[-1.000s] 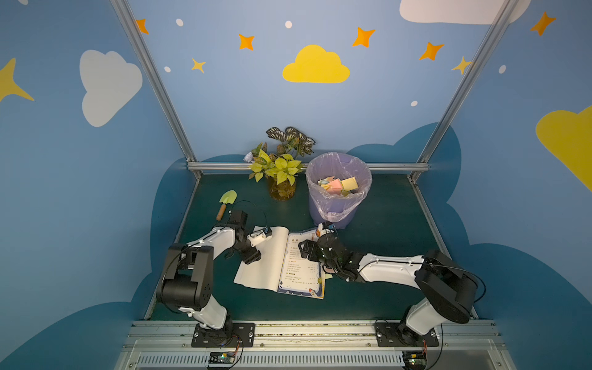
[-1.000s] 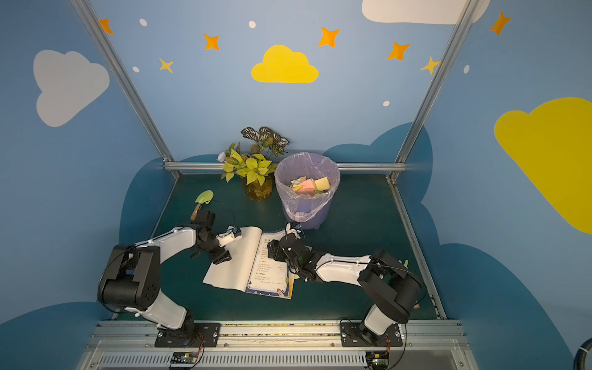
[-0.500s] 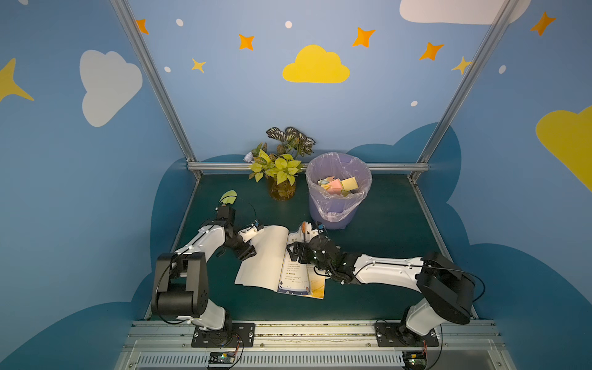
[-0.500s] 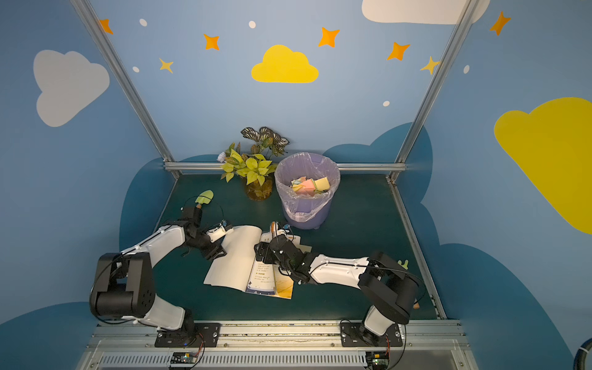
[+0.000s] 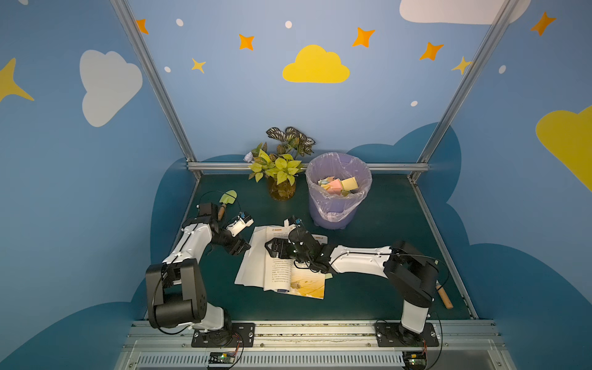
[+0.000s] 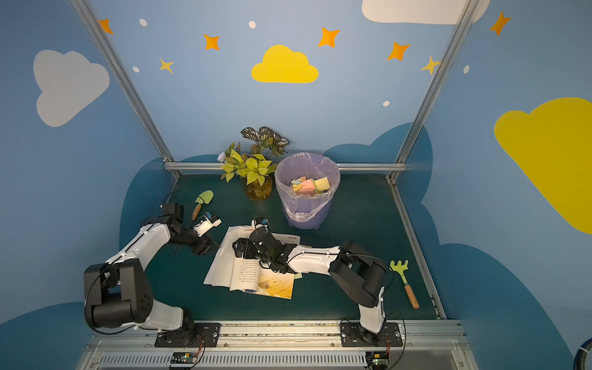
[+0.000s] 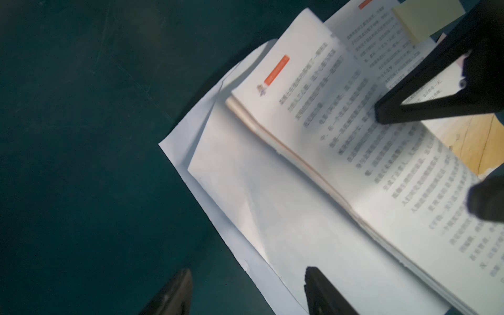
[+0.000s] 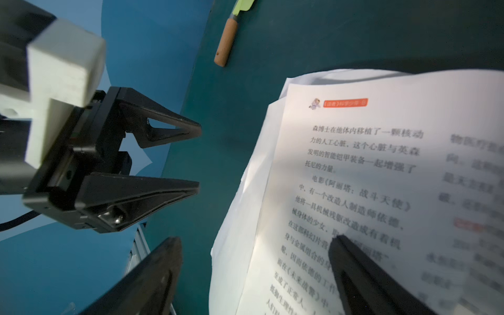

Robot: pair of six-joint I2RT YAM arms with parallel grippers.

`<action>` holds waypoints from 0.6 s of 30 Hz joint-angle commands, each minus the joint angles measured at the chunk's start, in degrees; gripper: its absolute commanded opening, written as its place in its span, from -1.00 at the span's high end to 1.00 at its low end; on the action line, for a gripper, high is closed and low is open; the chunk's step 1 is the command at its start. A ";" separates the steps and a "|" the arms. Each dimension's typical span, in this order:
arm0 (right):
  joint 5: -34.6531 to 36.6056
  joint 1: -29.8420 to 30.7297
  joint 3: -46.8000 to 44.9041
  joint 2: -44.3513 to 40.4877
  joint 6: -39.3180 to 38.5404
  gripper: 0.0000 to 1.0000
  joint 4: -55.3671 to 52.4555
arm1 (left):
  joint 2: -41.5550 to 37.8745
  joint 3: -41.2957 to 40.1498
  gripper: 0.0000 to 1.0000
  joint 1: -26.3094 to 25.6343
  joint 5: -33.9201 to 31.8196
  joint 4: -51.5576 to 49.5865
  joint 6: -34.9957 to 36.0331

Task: Peel off the used sticky note
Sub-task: Turn the page of the book at the center of the board.

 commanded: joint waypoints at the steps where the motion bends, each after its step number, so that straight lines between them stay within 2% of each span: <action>1: -3.50 0.73 3.75 2.37 -0.96 -0.82 -2.45 | -1.85 1.38 -0.39 0.31 3.20 -3.29 0.93; 6: -4.60 0.97 4.31 0.48 -3.20 -0.88 -3.52 | -3.77 0.81 -0.39 -0.24 6.28 -3.60 0.60; 9: -3.54 0.85 2.26 -3.24 -5.20 -0.89 -4.52 | -4.65 0.47 -0.39 -2.55 5.76 -3.47 -0.20; 14: 0.50 -0.31 -4.60 -11.63 -7.78 -0.89 -7.46 | -4.16 0.37 -0.39 -7.50 3.00 -2.30 -2.23; 18: 4.45 -4.49 -13.92 -20.76 -7.36 -0.90 -10.90 | -3.66 0.94 -0.39 -12.85 1.14 -1.09 -4.64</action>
